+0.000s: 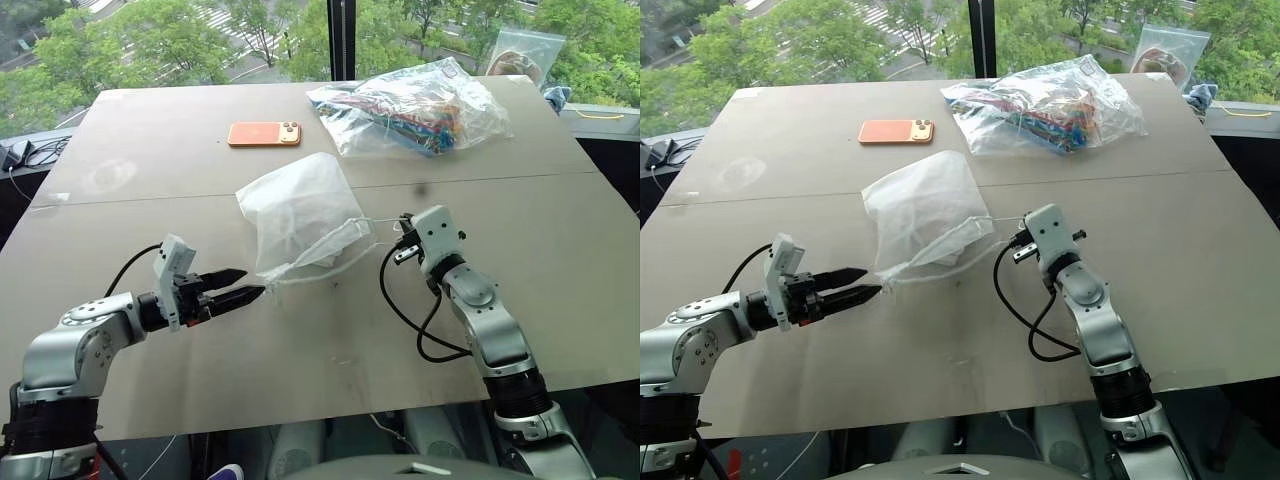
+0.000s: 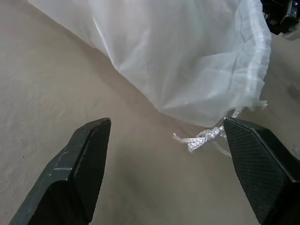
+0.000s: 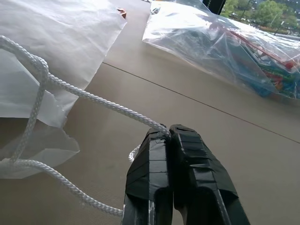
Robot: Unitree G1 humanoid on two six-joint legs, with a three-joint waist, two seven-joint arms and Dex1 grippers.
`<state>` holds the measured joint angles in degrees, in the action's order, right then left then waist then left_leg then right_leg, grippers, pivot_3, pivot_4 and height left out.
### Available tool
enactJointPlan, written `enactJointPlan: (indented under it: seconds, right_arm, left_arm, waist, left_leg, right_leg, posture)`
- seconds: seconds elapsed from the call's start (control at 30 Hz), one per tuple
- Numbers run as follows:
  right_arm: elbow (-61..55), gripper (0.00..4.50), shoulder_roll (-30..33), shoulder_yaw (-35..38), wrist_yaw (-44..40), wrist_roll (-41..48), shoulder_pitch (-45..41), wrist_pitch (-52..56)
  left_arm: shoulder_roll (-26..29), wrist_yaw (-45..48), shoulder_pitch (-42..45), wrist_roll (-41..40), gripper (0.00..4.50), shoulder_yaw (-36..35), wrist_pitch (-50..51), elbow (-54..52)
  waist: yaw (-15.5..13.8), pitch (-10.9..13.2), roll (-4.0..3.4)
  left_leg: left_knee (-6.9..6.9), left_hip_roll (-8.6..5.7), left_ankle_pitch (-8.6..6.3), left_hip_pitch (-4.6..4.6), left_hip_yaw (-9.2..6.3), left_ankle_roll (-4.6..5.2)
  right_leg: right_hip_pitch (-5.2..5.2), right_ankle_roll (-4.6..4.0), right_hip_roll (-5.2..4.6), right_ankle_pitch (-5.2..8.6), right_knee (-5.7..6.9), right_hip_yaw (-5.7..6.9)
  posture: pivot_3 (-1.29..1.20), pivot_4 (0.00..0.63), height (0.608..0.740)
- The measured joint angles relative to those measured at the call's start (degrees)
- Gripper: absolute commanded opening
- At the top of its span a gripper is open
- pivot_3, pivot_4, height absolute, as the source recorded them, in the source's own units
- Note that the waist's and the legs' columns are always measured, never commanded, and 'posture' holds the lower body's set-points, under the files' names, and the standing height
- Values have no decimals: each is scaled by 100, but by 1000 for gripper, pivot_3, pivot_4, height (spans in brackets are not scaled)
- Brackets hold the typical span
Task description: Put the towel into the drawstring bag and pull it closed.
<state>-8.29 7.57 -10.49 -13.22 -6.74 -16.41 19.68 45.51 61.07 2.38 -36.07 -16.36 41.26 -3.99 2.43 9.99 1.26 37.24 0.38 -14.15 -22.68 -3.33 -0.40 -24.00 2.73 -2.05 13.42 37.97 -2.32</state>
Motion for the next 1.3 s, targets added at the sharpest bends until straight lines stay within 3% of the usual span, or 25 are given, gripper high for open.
enactJointPlan:
  seconds: [0.2,0.37,0.47,0.5,0.7,1.03,1.3]
  right_arm:
    - [0,0,43,4,0,5,16,13]
    - [1,0,33,-2,4,12,15,18]
    - [12,0,12,-2,8,13,14,18]
    - [26,0,8,-2,10,13,13,17]
    - [32,0,12,9,21,16,12,17]
    - [99,0,130,323,85,99,-340,16]
    - [260,0,284,948,125,408,-1276,48]
  left_arm:
    - [-10,41,-222,357,3914,300,-595,-150]
    - [-354,-196,-62,590,3914,556,-971,-183]
    - [-456,-310,2,675,3275,630,-1061,-184]
    - [-457,-319,3,678,2579,684,-1066,-181]
    - [-467,-318,-49,671,40,768,-1069,-174]
    - [-494,-546,24,609,40,420,-1064,92]
    - [-1157,-2024,1433,662,40,-285,-1528,726]
  waist:
    - [-9,0,-1]
    - [-29,-1,0]
    - [-16,-1,0]
    - [-12,-1,0]
    - [-5,-1,0]
    - [-7,-1,0]
    - [-37,0,1]
  left_leg:
    - [-1,0,0,1,-1,0]
    - [2,-2,0,1,-2,0]
    - [2,-1,0,2,-2,0]
    - [2,-1,0,2,-2,0]
    - [2,0,0,2,-3,0]
    - [2,0,0,3,-4,0]
    - [9,-3,0,-4,-11,0]
  right_leg:
    - [0,-1,0,0,0,1]
    - [4,0,-1,0,0,2]
    - [4,0,1,0,1,2]
    - [4,0,1,0,1,2]
    - [4,0,1,0,0,3]
    - [4,0,2,0,1,5]
    - [8,1,-1,-2,1,13]
  posture:
    - [0,150,740]
    - [0,150,740]
    - [0,150,740]
    - [0,150,740]
    - [0,150,740]
    - [0,150,740]
    - [0,150,740]
